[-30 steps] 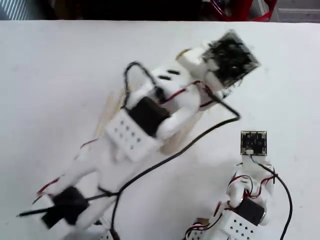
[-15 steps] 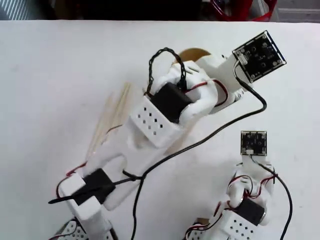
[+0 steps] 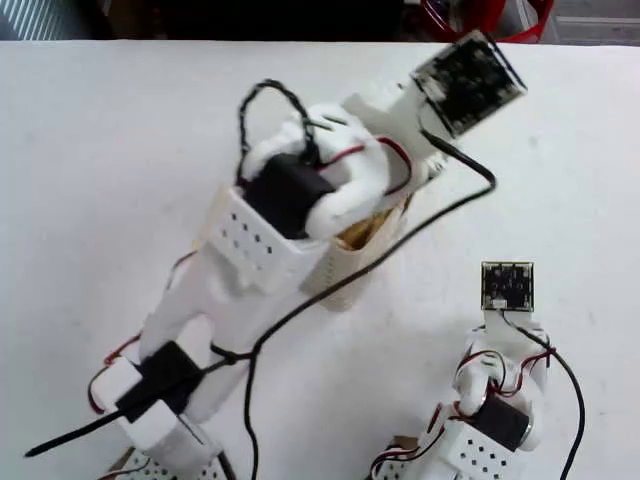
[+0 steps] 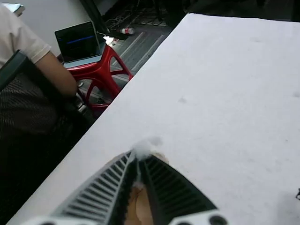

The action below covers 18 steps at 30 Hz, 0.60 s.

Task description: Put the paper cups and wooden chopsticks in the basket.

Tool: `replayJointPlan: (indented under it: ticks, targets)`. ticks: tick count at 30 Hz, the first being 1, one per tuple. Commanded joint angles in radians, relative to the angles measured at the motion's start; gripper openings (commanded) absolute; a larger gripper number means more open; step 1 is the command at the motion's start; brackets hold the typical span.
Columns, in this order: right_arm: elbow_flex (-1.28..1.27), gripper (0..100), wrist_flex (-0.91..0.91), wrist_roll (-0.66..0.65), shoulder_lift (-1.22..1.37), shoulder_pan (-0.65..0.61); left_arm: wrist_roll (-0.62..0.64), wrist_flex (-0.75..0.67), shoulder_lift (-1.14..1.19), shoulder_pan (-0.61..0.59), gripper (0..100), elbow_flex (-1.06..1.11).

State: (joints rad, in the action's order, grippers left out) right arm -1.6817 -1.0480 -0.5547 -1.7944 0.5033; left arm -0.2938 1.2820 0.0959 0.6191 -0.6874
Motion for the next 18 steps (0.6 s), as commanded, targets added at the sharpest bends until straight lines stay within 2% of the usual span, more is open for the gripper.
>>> replayJointPlan:
  ticks: [1, 6, 11, 13, 16, 18]
  targets:
    - [-0.009, 11.3, 0.018, -0.005, -0.008, 0.010, -0.005, 0.008, -0.051, -0.101, 2, 0.038]
    - [-0.009, 11.3, 0.018, -0.005, -0.008, 0.012, -0.006, 0.008, -0.054, -0.154, 2, 0.143]
    - [-0.009, 11.3, 0.018, -0.005, -0.008, 0.012, 0.000, 0.009, -0.142, -0.248, 2, 0.146]
    - [-0.009, 11.3, 0.018, -0.005, -0.008, 0.012, 0.002, 0.029, -0.197, -0.335, 2, 0.146]
    - [-0.009, 11.3, 0.018, -0.005, -0.008, 0.012, 0.002, 0.072, -0.232, -0.535, 2, 0.163]
    - [-0.009, 11.3, 0.018, -0.005, -0.008, 0.012, 0.002, 0.058, -0.213, -0.662, 2, 0.250]
